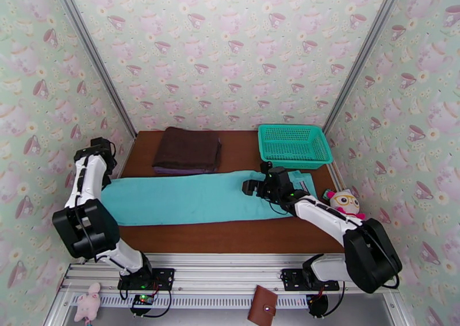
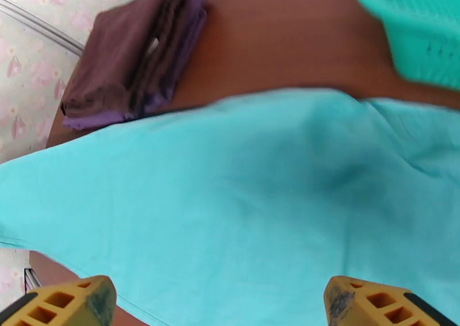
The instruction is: Fold and stack the trousers
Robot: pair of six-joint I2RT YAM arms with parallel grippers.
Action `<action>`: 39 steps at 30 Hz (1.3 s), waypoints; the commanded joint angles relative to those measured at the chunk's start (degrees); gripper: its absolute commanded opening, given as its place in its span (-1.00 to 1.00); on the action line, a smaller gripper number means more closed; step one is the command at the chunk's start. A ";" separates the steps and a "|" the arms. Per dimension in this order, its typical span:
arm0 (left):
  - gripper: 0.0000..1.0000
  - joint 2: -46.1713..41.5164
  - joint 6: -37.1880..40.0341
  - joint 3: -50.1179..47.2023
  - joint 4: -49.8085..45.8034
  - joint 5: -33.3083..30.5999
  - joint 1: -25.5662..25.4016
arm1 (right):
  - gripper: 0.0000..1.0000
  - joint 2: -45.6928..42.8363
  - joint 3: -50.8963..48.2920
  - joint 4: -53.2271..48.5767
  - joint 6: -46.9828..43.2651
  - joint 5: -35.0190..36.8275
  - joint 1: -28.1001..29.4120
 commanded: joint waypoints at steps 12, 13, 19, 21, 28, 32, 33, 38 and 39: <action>-1.00 0.53 1.91 0.50 -2.54 -2.35 -7.22 | 0.99 1.63 -0.19 -4.46 -0.01 1.04 6.22; -1.00 -0.50 0.65 -0.22 -3.84 -1.76 -9.13 | 0.99 1.38 1.14 -6.12 -0.97 1.18 6.22; -1.00 -6.22 -10.50 -8.82 -6.86 8.88 -24.69 | 0.99 0.52 7.78 -14.98 -5.23 3.49 4.93; -1.00 -6.61 -15.08 -11.66 -6.59 12.45 -29.89 | 0.99 -0.35 7.92 -15.25 -5.06 4.08 3.52; -1.00 -9.53 -30.16 -20.51 8.52 27.55 -45.72 | 0.99 0.89 4.96 -11.64 -5.34 6.79 0.22; -1.00 -8.71 -35.13 -21.90 18.18 32.33 -49.54 | 0.99 2.66 3.32 -8.97 -5.16 6.45 0.09; -1.00 -8.03 -35.72 -21.49 19.00 33.53 -49.98 | 0.99 2.74 2.88 -8.28 -5.04 6.25 0.07; -0.96 -2.96 -36.65 -16.93 18.85 34.18 -54.28 | 0.99 3.92 2.45 -7.27 -4.78 4.77 -0.31; -0.95 -1.78 -36.85 -16.09 18.85 33.70 -55.18 | 0.99 4.14 2.45 -7.24 -4.78 4.26 -0.30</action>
